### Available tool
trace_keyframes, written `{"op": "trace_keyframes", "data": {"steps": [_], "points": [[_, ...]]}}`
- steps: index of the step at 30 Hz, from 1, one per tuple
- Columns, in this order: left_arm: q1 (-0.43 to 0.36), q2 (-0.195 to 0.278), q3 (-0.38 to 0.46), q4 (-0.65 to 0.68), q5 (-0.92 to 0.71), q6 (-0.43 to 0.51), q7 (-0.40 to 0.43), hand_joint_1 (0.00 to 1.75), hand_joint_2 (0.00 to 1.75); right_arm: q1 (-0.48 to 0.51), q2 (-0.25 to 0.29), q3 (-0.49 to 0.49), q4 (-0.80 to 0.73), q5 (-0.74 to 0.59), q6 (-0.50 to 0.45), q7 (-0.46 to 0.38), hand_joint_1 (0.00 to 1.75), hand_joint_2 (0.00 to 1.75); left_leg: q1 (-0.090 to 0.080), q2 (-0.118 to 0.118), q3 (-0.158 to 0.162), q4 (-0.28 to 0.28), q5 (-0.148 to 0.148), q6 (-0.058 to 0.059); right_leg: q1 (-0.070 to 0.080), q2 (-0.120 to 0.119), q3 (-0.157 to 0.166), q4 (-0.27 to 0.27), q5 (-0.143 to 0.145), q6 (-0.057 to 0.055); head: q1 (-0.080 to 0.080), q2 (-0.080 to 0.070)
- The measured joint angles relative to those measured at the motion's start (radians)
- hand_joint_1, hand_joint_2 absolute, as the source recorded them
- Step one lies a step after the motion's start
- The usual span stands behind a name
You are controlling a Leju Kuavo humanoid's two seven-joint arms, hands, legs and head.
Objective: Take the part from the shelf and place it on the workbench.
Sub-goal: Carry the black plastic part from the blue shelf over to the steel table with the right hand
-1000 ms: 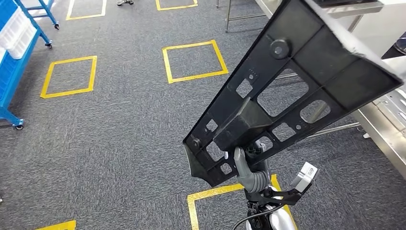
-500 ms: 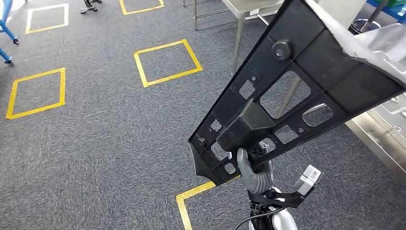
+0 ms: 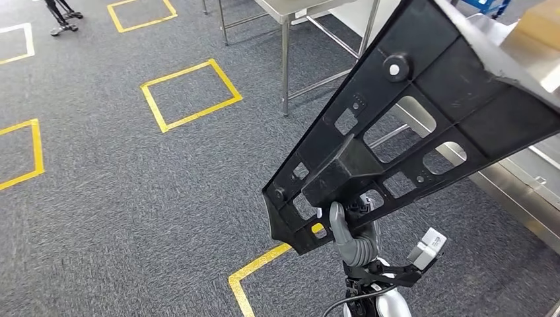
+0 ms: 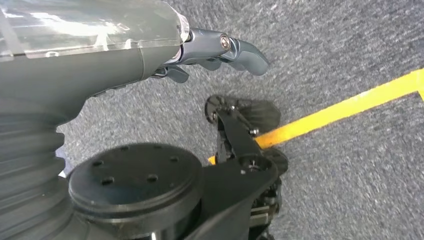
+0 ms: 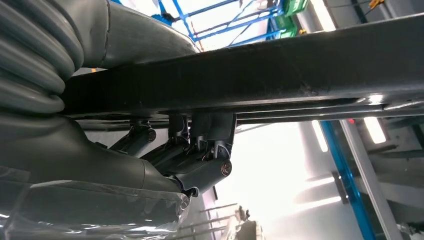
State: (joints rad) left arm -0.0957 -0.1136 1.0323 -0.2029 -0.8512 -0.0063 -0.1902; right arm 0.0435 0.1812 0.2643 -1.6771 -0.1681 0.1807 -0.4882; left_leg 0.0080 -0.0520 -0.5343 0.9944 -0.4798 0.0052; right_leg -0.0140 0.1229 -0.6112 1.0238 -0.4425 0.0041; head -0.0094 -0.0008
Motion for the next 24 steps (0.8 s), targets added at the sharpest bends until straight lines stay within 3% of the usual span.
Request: {"op": "trace_keyframes", "data": {"steps": [2,4,6,7,8,10,12,15,17,19,21,22,23,24], "points": [[-0.001,0.0,0.0,0.0,0.002,-0.003,-0.002,0.0,1.75,0.0,0.0,0.0,-0.003,0.001,0.0,0.0,1.75,1.75,0.004,0.026,0.003,-0.016,0.011,0.013,0.005,-0.042,-0.022,0.043,-0.032,0.008,0.005,0.0],[0.001,0.0,0.0,0.0,0.003,-0.003,-0.004,0.0,1.75,0.0,0.0,0.0,-0.006,0.002,0.0,0.0,1.75,1.75,0.002,0.053,0.003,-0.021,0.014,0.021,0.004,-0.097,-0.076,0.161,-0.1,0.012,0.009,0.0],[0.003,0.0,0.0,0.0,0.003,-0.003,-0.004,0.0,1.75,0.002,0.0,-0.001,-0.006,0.002,0.0,0.0,1.75,1.75,0.0,0.081,0.0,-0.019,0.012,0.022,0.0,-0.114,-0.119,0.259,-0.136,0.017,0.01,0.0],[0.003,0.0,0.0,0.0,0.004,-0.003,-0.004,0.0,1.75,0.004,0.0,-0.002,-0.006,0.002,0.0,0.0,1.75,1.75,0.0,0.093,0.0,-0.017,0.011,0.021,-0.001,-0.118,-0.115,0.259,-0.126,0.019,0.01,0.0],[0.002,0.0,0.0,0.0,0.004,-0.003,-0.004,0.0,1.75,0.004,0.0,-0.002,-0.006,0.002,0.0,0.0,1.75,1.75,0.0,0.105,0.0,-0.015,0.009,0.019,-0.002,-0.124,-0.091,0.218,-0.1,0.02,0.01,0.0],[0.002,0.0,0.0,0.0,0.003,-0.004,-0.004,0.0,1.75,0.003,0.0,-0.002,-0.007,0.002,0.0,0.0,1.75,1.75,-0.002,0.124,0.001,-0.008,0.002,0.01,0.002,-0.159,-0.012,0.081,-0.045,0.015,0.01,0.0],[0.001,0.0,0.0,0.0,0.003,-0.004,-0.004,0.0,1.75,0.002,0.0,-0.002,-0.008,0.002,0.0,0.0,1.75,1.75,-0.007,0.139,0.002,-0.001,-0.005,0.0,0.007,-0.182,0.03,0.001,-0.027,0.004,0.009,0.0],[-0.002,0.0,0.0,0.0,0.003,-0.004,-0.005,0.0,1.75,0.004,0.0,-0.003,-0.008,0.002,0.0,0.0,1.75,1.75,-0.007,0.155,0.006,0.004,-0.013,-0.016,0.009,-0.159,0.028,-0.007,-0.026,-0.012,0.009,0.0],[-0.003,0.0,0.0,0.0,0.003,-0.004,-0.006,0.0,1.75,0.003,0.0,-0.004,-0.011,0.002,0.0,0.0,1.75,1.75,-0.003,0.122,-0.007,0.044,-0.046,-0.027,0.004,-0.14,0.029,-0.011,-0.022,-0.023,0.009,0.0],[-0.002,0.0,0.0,0.0,0.003,-0.004,-0.007,0.0,1.75,0.002,0.002,-0.004,-0.012,0.002,0.0,0.0,1.75,1.75,0.001,0.076,-0.06,0.163,-0.112,-0.034,0.001,-0.122,0.028,-0.011,-0.02,-0.029,0.008,0.0],[0.002,0.0,0.0,0.0,0.003,-0.005,-0.007,0.0,1.75,0.004,0.002,-0.005,-0.012,0.002,0.0,0.0,1.75,1.75,0.002,0.062,-0.118,0.285,-0.154,-0.036,0.002,-0.099,0.027,-0.009,-0.02,-0.031,0.008,0.0],[0.004,0.0,0.0,0.0,0.003,-0.005,-0.007,0.0,1.75,0.004,0.002,-0.005,-0.012,0.002,0.0,0.0,1.75,1.75,0.002,0.06,-0.128,0.3,-0.146,-0.035,0.002,-0.085,0.027,-0.007,-0.02,-0.031,0.008,0.0],[0.004,0.0,0.0,0.0,0.003,-0.006,-0.007,0.0,1.75,0.004,0.002,-0.006,-0.012,0.002,0.0,0.0,1.75,1.75,0.002,0.058,-0.119,0.273,-0.118,-0.033,0.002,-0.072,0.027,-0.005,-0.02,-0.031,0.008,0.0],[0.004,0.001,0.0,0.0,0.003,-0.006,-0.008,0.0,1.75,0.004,0.002,-0.006,-0.013,0.002,0.0,0.0,1.75,1.75,0.003,0.05,-0.094,0.211,-0.078,-0.03,0.002,-0.059,0.028,-0.003,-0.02,-0.03,0.008,0.0]]}}
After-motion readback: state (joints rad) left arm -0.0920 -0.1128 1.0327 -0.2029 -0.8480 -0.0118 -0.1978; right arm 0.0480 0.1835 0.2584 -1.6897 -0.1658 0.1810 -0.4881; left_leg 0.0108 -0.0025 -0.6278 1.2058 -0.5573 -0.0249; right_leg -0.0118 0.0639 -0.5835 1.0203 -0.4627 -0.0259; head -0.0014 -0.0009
